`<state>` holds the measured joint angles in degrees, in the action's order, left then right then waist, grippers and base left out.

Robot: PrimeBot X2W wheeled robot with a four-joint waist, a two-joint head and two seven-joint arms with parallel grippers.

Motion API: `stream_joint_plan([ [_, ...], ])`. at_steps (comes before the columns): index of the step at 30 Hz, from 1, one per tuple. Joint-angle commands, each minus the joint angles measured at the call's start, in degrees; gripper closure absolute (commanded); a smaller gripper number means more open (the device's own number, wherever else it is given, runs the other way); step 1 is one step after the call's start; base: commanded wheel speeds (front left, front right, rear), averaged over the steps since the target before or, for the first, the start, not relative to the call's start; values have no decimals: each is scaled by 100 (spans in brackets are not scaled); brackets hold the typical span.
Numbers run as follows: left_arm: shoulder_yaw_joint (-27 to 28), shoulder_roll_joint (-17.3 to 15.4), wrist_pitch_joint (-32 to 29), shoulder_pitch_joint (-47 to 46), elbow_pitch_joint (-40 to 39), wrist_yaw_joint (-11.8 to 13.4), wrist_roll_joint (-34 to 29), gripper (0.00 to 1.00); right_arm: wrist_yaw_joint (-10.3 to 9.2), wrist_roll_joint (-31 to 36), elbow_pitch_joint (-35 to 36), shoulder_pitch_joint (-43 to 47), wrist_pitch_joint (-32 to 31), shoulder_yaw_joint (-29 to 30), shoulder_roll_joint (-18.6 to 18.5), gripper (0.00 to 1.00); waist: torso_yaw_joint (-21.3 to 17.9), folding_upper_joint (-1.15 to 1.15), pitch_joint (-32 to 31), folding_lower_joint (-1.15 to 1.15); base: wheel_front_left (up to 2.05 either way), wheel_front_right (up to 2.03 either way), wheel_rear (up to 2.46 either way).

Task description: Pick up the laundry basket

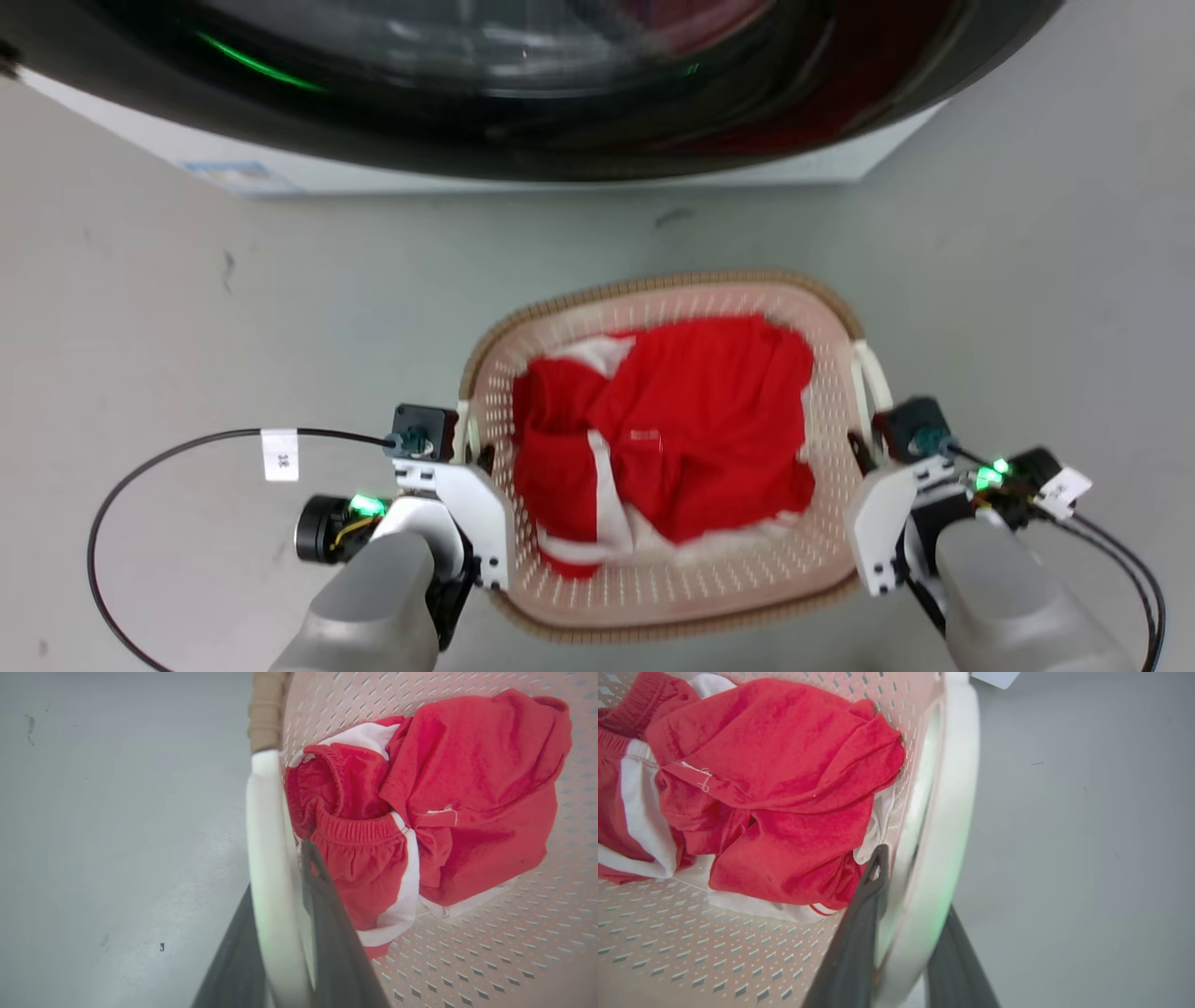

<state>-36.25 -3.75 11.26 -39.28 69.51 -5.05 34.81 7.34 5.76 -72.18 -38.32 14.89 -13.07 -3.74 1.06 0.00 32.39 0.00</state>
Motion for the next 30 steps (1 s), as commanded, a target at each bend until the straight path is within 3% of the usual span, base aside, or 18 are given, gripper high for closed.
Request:
stream_joint_plan([
  [1, -105, 156, -60, 57, -37, -145, 16, 100, 26, -72, -13, 85, -1, -151, 148, 100, 29, 0, -387, 0, 0, 0, 0],
  [17, -454, 134, -1019, 195, 304, -298, 486, 100, 51, -1946, 113, 558, -1120, -1992, 166, 100, -53, 0, -1862, 0, 0, 0, 0],
  [30, -694, -28, -1475, 569, 206, -305, 868, 100, 52, -2921, 200, 870, -1582, -2991, 173, 100, -96, 0, -2828, 0, 0, 0, 0],
])
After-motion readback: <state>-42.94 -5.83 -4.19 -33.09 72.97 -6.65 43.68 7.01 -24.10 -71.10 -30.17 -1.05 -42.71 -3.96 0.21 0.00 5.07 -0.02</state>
